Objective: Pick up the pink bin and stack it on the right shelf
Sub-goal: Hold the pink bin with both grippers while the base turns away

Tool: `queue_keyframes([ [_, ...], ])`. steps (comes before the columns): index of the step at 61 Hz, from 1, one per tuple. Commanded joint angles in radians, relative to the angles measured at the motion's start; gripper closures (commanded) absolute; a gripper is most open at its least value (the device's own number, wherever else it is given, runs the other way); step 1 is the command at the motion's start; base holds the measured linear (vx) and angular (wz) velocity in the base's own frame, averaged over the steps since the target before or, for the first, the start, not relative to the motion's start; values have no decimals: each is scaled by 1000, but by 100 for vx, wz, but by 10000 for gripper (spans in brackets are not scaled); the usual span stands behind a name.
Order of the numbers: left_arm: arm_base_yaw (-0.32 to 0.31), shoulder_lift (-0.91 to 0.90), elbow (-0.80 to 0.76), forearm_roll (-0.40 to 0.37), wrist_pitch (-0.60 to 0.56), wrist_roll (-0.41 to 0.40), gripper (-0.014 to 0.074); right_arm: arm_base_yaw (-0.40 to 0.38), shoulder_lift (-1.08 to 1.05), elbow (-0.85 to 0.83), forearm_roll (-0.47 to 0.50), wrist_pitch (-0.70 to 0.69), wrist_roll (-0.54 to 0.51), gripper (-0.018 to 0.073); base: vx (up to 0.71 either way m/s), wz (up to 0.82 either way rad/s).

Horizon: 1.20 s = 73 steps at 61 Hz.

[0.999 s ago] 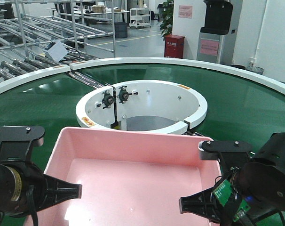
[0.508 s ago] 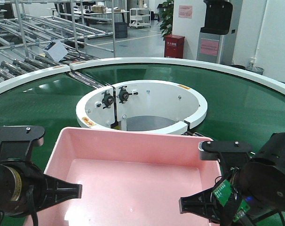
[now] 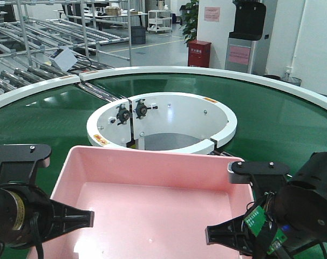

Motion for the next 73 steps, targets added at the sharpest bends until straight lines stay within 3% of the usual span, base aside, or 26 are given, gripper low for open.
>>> queue_keyframes([
  [1,2,-41,-29,88,-26,-14,582,-8,-34,-21,-92,33,-12,496,-2,-3],
  [29,2,-41,-29,88,-27,-14,582,-8,-34,-21,-92,31,-12,496,-7,-24],
  [73,2,-41,-29,88,-28,-14,582,-8,-34,-21,-93,33,-12,496,-14,-58],
])
